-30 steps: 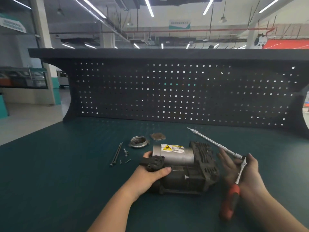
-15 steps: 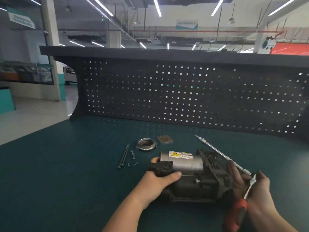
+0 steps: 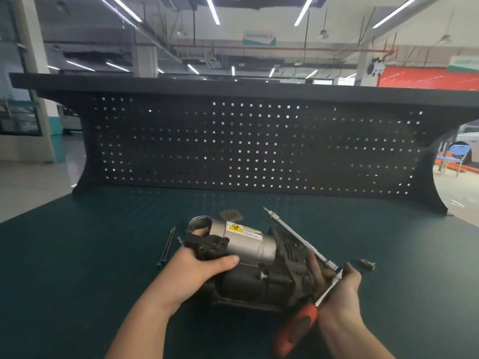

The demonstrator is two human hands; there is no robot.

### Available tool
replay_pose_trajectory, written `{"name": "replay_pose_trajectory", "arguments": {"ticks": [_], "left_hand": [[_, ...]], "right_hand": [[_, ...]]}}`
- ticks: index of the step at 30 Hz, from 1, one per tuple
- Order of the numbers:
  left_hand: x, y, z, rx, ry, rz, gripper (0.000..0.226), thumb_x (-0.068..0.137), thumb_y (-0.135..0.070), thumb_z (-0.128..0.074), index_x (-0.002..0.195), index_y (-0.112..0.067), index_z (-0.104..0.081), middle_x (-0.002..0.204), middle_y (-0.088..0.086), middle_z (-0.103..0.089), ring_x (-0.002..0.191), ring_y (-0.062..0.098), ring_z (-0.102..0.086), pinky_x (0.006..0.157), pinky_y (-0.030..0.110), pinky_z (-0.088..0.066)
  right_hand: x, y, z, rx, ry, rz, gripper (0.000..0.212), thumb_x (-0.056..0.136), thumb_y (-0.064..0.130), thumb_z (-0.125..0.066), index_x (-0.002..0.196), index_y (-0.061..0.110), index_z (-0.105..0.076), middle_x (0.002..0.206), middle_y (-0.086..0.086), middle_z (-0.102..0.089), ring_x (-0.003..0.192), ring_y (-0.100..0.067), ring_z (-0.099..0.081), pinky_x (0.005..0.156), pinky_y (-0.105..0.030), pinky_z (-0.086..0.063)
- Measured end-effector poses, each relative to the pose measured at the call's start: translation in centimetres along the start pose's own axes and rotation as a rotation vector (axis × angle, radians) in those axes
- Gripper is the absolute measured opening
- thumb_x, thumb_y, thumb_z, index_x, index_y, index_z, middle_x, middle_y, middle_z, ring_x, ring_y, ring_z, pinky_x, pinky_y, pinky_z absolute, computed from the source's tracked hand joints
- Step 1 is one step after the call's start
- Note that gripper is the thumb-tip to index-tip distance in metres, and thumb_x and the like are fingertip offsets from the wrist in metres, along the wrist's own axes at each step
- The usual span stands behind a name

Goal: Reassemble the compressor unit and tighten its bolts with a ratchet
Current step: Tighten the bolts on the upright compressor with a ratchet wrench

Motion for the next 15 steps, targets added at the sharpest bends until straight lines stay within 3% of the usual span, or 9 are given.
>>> {"name": "replay_pose_trajectory", "arguments": {"ticks": [3,6,7,10,12,15], "left_hand": [[0.4,-1.9,0.5,0.07,0.023,-0.023,0.043,0.07,-0.015,-0.085,0.104,-0.036,-0.068,0.099,-0.019,-0.074,0.091,-0.004,-0.068,0.068,0.005,-0.048],[1.3,-3.9,0.5,0.167,0.052,-0.023,0.049,0.068,-0.014,-0.087,0.108,-0.029,-0.062,0.097,-0.019,-0.074,0.088,-0.004,-0.069,0.066,0.005,-0.047],[1.7,-4.6,0.4,0.2,0.071,-0.027,0.048,0.068,-0.014,-0.087,0.107,-0.027,-0.062,0.095,-0.019,-0.074,0.086,-0.005,-0.068,0.065,0.005,-0.047],[3.2,-6.7,-0.8,0.318,0.149,-0.034,0.047,0.068,-0.018,-0.088,0.106,-0.027,-0.063,0.091,-0.018,-0.074,0.082,-0.005,-0.069,0.063,0.006,-0.047],[4.1,-8.0,-1.9,0.397,0.202,-0.032,0.048,0.067,-0.021,-0.089,0.107,-0.03,-0.063,0.092,-0.017,-0.075,0.084,-0.003,-0.07,0.067,0.011,-0.051],[5.2,-9.6,-3.2,0.507,0.256,-0.028,0.05,0.067,-0.025,-0.089,0.109,-0.031,-0.063,0.096,-0.013,-0.075,0.086,0.003,-0.071,0.076,0.022,-0.057]], "right_hand": [[-0.9,-1.1,0.2,0.07,-0.064,0.025,0.042,0.085,0.049,-0.047,0.055,0.021,-0.038,0.095,-0.013,-0.075,0.094,-0.028,-0.072,0.096,-0.049,-0.048],[-1.5,-1.6,0.6,0.132,-0.149,0.079,0.036,0.082,0.044,-0.049,0.062,0.021,-0.031,0.105,-0.005,-0.072,0.094,-0.03,-0.071,0.097,-0.053,-0.046],[-1.7,-1.6,0.6,0.159,-0.167,0.101,0.034,0.082,0.043,-0.049,0.064,0.021,-0.03,0.101,0.001,-0.071,0.091,-0.028,-0.072,0.096,-0.053,-0.047],[-2.4,-1.4,0.6,0.208,-0.226,0.149,0.034,0.086,0.039,-0.047,0.064,0.02,-0.03,0.048,0.007,-0.055,0.072,-0.018,-0.074,0.079,-0.047,-0.054],[-3.0,-1.1,0.9,0.228,-0.269,0.154,0.035,0.088,0.038,-0.045,0.063,0.019,-0.029,0.039,0.007,-0.048,0.065,-0.017,-0.073,0.07,-0.042,-0.055],[-3.8,-0.5,1.5,0.184,-0.327,0.17,0.036,0.084,0.04,-0.046,0.061,0.02,-0.026,0.043,0.005,-0.052,0.068,-0.021,-0.074,0.074,-0.043,-0.054]]}}
Point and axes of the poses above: each hand's wrist, its own x-axis towards the middle knuckle, its own z-axis out of the back of the hand, y = z × x, the point moved 9 cm from there along x, towards the middle knuckle
